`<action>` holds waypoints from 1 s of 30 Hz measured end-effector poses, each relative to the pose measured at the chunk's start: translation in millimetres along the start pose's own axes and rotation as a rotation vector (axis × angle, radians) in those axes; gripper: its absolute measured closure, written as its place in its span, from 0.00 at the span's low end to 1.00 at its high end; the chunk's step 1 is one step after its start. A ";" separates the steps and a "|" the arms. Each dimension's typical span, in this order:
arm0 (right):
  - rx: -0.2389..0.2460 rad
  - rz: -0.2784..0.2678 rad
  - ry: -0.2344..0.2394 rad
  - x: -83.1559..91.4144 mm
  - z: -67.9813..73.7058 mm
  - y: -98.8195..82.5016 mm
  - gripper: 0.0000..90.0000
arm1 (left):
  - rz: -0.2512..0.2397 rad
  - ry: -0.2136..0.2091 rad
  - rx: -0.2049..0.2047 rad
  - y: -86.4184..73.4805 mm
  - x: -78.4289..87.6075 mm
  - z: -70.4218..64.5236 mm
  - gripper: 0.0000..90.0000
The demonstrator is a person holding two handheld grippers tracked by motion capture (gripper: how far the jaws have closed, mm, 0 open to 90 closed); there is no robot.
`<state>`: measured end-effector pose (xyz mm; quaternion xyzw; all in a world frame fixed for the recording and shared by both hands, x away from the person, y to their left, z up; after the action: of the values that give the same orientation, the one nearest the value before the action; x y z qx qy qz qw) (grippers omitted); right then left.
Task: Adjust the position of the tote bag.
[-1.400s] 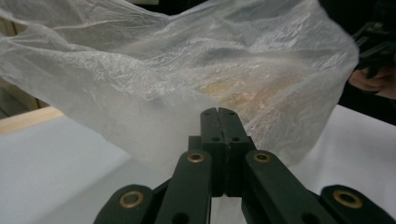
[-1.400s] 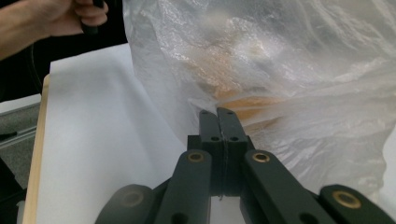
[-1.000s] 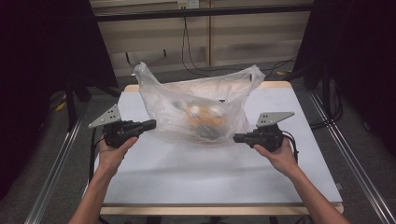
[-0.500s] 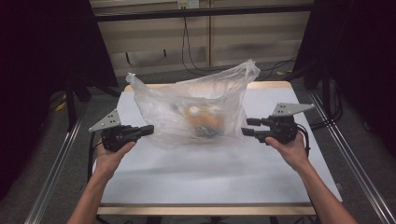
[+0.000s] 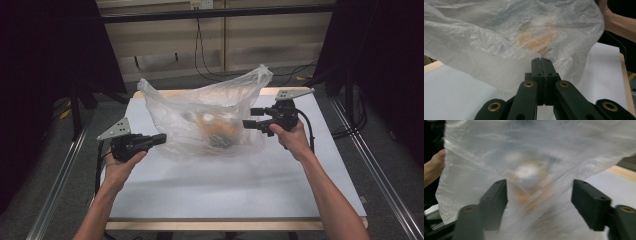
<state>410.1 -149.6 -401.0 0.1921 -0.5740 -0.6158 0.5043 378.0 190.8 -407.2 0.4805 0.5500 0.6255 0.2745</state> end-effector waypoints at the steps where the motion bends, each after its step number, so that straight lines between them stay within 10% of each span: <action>1: 0.016 0.020 0.013 -6.3 4.8 -2.5 0.54 | -0.002 0.002 0.003 0.3 -0.4 0.2 1.00; 7: 0.054 0.024 -0.004 -7.9 10.9 -1.5 0.99 | -0.006 0.003 0.000 1.7 -0.7 0.8 1.00; 30: 0.096 -0.134 -0.223 88.2 10.9 20.1 1.00 | -0.060 0.056 -0.056 35.4 -10.5 -4.1 1.00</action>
<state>372.4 -214.8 -349.8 0.1845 -0.6413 -0.6375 0.3852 384.9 171.2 -376.4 0.4384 0.5537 0.6454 0.2910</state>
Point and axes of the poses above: each handheld gripper's, and its own axes: x roughly backward along the jaws, y roughly out of its top, z roughly to its left, the point moved 7 cm from there along -x, roughly forward along the jaws, and after that the axes turned 1 degree about -x, right-handed, at the moved point
